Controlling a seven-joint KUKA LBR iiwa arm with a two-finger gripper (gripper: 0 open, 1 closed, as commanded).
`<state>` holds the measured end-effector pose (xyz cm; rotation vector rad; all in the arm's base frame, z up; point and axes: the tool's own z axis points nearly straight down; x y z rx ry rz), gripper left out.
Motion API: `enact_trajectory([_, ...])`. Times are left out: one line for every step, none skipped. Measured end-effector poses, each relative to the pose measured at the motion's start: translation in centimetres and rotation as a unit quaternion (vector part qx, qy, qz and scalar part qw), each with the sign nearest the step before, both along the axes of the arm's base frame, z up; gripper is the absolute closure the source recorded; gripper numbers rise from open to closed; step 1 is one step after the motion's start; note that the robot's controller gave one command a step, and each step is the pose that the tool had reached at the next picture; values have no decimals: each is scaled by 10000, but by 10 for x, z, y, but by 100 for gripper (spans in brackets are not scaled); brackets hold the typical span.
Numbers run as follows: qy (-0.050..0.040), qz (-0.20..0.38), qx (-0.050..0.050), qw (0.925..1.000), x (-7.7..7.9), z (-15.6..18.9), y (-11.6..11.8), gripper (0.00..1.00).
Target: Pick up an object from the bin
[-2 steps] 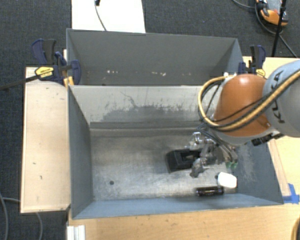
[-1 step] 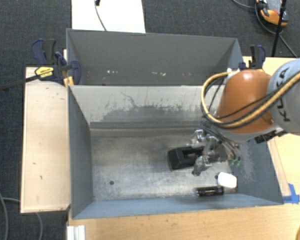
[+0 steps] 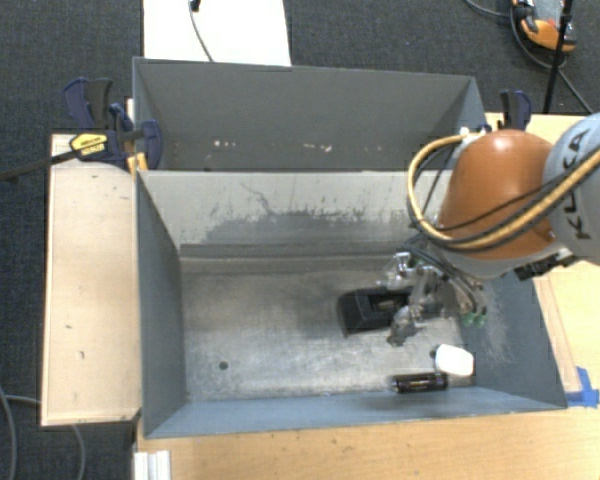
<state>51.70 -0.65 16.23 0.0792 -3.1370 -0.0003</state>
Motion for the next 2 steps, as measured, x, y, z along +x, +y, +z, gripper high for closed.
enact_trajectory([-11,-2,-1,10000,1,12,0,100])
enact_trajectory([-7,-5,-1,10000,0,22,0,100])
